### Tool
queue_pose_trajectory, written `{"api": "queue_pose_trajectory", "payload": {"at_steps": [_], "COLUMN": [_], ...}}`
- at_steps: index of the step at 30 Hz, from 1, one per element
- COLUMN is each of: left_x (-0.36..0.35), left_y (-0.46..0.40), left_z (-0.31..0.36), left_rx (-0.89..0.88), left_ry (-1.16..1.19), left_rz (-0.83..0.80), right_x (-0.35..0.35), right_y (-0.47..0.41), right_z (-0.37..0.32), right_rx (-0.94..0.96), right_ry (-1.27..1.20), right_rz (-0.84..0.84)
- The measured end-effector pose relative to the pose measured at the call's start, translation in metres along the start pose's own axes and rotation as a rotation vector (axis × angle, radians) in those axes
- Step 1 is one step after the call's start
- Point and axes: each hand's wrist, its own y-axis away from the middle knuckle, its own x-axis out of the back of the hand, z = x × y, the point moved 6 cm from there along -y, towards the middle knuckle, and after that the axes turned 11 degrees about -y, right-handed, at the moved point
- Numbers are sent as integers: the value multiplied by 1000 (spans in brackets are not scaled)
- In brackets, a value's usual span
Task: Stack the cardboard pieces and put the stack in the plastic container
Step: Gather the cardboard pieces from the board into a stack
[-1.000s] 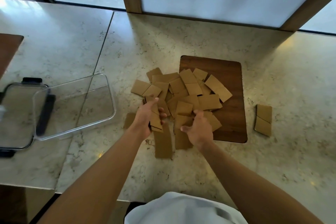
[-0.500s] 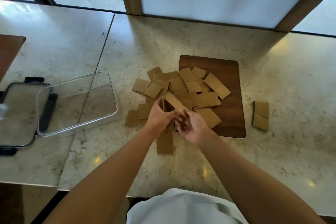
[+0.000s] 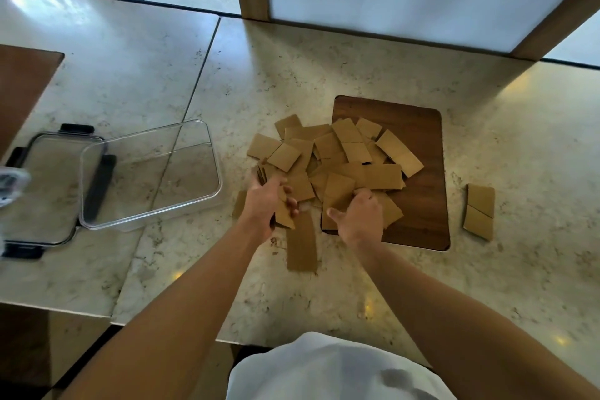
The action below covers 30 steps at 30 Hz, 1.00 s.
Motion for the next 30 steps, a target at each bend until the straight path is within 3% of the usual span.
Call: {"api": "queue_pose_trajectory", "payload": {"at_steps": [4, 7, 10, 12, 14, 18, 20, 24, 27, 30], "left_x": [10, 14, 11, 7, 5, 3, 13, 38, 63, 66], "left_y": [-2, 0, 4, 8, 12, 20, 22, 25, 22, 28], "left_z": [2, 0, -2, -3, -6, -14, -12, -13, -23, -36], "left_rx": [-46, -35, -26, -22, 28, 149, 160, 142, 173, 241], "left_ry": [-67, -115, -145, -167, -245, -504, -438, -328, -150, 80], "left_rz": [-20, -29, -40, -56, -117, -366, -361, -291, -124, -181], "right_x": [5, 8, 7, 9, 12, 6, 0, -2, -26, -50], "right_y": [-6, -10, -12, -9, 3, 22, 22, 17, 34, 61], "right_z": [3, 13, 14, 3, -16, -53, -63, -49, -35, -29], "right_rx": [44, -24, -39, 84, 236, 483, 500, 253, 215, 282], "right_ry": [-257, -423, -563, -602, -588, -200, -203, -510, -41, 435], "right_rz": [27, 12, -87, -192, -369, -609, -522, -151, -157, -179]}}
